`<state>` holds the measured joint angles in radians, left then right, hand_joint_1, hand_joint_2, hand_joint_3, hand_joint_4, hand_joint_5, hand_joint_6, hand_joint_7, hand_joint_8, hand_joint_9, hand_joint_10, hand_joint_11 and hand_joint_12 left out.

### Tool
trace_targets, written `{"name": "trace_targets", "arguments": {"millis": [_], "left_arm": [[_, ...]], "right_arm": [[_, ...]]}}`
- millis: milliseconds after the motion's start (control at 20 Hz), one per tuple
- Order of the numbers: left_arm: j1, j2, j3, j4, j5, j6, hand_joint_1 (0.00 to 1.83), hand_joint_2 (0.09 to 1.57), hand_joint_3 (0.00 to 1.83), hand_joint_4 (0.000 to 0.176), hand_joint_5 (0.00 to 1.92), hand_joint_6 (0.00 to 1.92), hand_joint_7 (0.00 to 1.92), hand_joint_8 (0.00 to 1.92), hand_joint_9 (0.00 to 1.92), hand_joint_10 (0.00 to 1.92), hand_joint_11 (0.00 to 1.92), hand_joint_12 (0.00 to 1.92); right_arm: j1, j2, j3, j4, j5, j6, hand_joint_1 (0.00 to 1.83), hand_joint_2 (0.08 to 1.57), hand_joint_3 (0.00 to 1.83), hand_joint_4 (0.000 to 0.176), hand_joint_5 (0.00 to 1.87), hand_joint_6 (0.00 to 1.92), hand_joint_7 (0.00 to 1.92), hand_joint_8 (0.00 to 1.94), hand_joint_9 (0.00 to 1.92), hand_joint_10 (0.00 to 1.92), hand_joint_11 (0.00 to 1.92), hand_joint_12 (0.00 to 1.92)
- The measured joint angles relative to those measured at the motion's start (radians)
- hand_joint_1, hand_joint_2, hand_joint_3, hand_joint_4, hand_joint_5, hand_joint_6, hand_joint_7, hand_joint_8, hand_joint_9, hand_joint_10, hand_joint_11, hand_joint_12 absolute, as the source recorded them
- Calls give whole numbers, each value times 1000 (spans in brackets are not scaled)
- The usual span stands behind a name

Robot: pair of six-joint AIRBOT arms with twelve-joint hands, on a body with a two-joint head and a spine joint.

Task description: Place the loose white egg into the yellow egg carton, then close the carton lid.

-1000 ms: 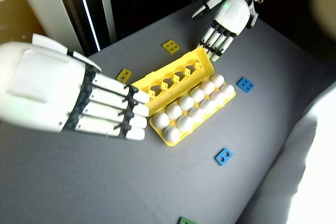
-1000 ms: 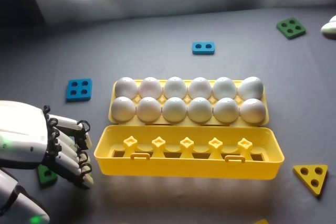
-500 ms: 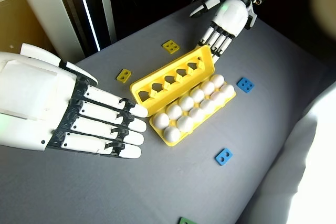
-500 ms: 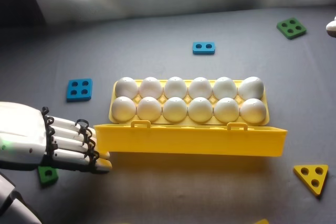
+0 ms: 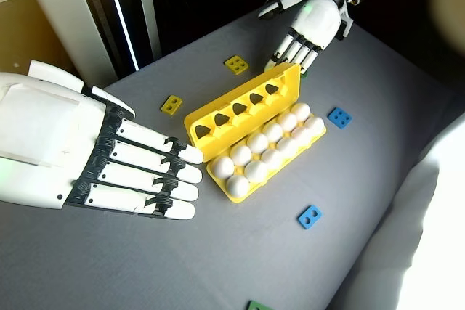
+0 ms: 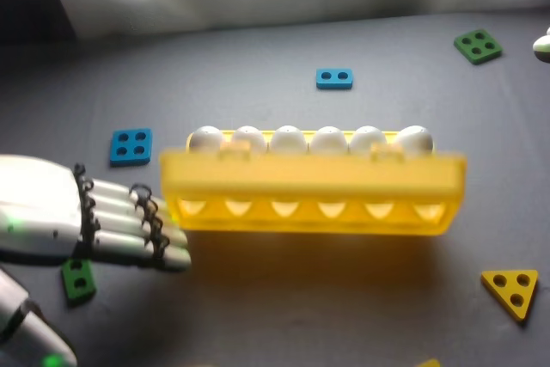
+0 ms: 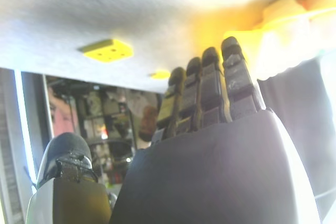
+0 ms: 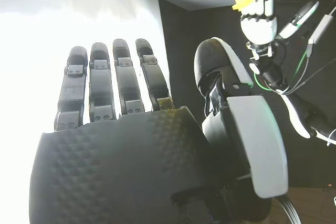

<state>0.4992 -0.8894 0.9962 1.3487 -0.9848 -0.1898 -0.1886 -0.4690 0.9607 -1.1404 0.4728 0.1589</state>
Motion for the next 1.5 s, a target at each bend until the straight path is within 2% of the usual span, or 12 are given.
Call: {"name": "trace_targets", "arguments": {"millis": [200, 550, 800, 1050, 1200, 1500], "left_arm": [[-33, -20, 34, -20, 12, -14, 0, 1048, 0, 0, 0, 0, 0, 0, 0, 0, 0, 0], [-36, -68, 92, -26, 10, -13, 0, 1045, 0, 0, 0, 0, 0, 0, 0, 0, 0, 0], [-49, -62, 84, -18, 13, -14, 0, 1043, 0, 0, 0, 0, 0, 0, 0, 0, 0, 0], [-86, 1, 47, -20, -50, -13, 0, 1039, 0, 0, 0, 0, 0, 0, 0, 0, 0, 0], [-89, 64, 48, -14, -86, -13, 0, 1043, 0, 0, 0, 0, 0, 0, 0, 0, 0, 0], [-116, 184, 47, -6, -237, 6, 0, 1040, 0, 0, 0, 0, 0, 0, 0, 0, 0, 0]], "right_arm": [[0, 0, 0, 0, 0, -2, 0, 1486, 1, 0, 67, 2, 49, 0, 17, 0, 11, 37], [0, 0, 0, 0, 0, -2, 0, 1487, 1, 0, 85, 6, 57, 2, 20, 1, 8, 40], [0, 0, 0, 0, 0, -2, 0, 1487, 1, 0, 82, 2, 63, 3, 26, 2, 10, 45], [0, 0, 0, 0, 1, -2, 0, 1490, 2, 0, 89, 3, 72, 4, 35, 5, 16, 52], [0, 0, 0, 0, 0, -2, 0, 1489, 1, 0, 90, 2, 80, 6, 43, 6, 16, 55], [-2, 0, 0, 0, 0, -3, 0, 1488, 1, 0, 98, 4, 88, 5, 50, 5, 18, 62]]}}
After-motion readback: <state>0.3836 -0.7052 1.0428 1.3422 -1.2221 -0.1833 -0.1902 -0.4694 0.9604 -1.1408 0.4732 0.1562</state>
